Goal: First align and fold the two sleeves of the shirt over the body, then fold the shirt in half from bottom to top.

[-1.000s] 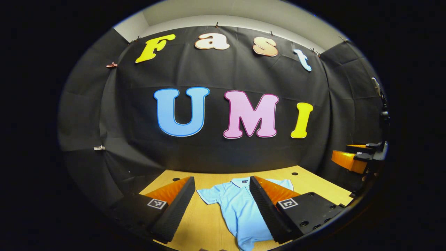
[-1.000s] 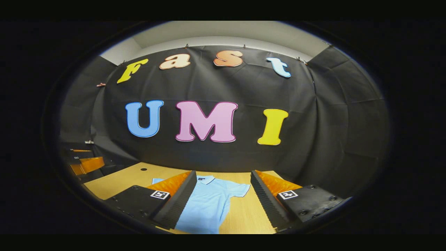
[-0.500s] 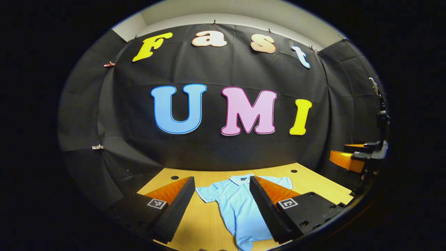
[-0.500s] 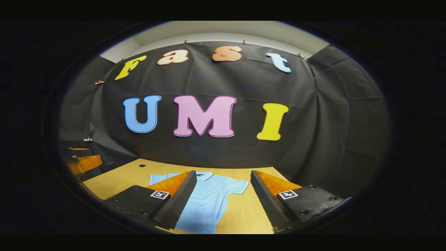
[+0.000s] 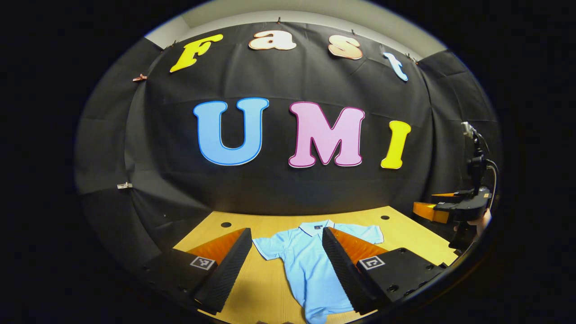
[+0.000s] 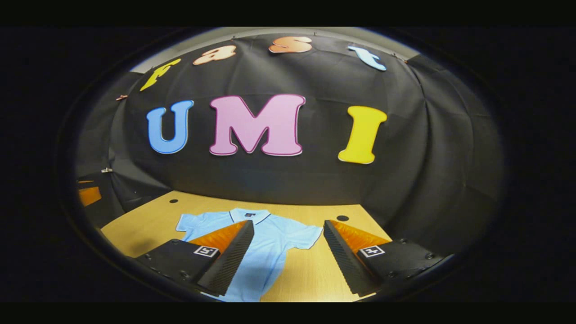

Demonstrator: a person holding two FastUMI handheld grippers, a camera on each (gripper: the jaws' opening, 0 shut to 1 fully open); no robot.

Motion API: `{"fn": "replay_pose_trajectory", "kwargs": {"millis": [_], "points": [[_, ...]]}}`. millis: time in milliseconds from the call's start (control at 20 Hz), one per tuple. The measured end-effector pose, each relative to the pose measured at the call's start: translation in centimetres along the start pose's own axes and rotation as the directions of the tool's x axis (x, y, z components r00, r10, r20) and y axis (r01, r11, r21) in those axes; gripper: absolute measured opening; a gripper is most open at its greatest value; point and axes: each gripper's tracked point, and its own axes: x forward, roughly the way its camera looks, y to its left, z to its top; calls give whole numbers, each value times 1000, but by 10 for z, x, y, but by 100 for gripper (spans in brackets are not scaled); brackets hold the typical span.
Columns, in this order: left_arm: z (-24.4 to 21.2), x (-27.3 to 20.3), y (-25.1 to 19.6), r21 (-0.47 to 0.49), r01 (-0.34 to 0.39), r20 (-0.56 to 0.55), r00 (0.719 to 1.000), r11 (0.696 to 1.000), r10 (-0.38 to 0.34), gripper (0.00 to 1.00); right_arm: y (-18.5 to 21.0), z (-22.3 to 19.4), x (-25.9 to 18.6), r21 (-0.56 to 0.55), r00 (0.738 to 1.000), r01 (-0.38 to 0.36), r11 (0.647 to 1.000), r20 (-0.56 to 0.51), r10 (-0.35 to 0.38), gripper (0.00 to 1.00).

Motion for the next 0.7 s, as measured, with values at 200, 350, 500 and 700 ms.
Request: {"fn": "replay_pose_trajectory", "kwargs": {"millis": [200, 350, 500, 700], "points": [[-13, 35, 9, -9, -64, -64, 996, 998, 63, 100, -28, -39, 108, 22, 991, 16, 1000, -133, -13, 97], [-22, 52, 12, -9, -78, -110, 991, 997, 76, 100, -45, -79, 171, 33, 972, 44, 999, -231, -35, 97], [-31, 68, 15, -10, -90, -136, 987, 996, 87, 100, -63, -109, 220, 33, 954, 70, 997, -294, -57, 98], [-46, 84, 9, -19, -80, -172, 982, 997, 76, 100, -81, -154, 269, 0, 922, 83, 997, -380, -77, 97]]}}
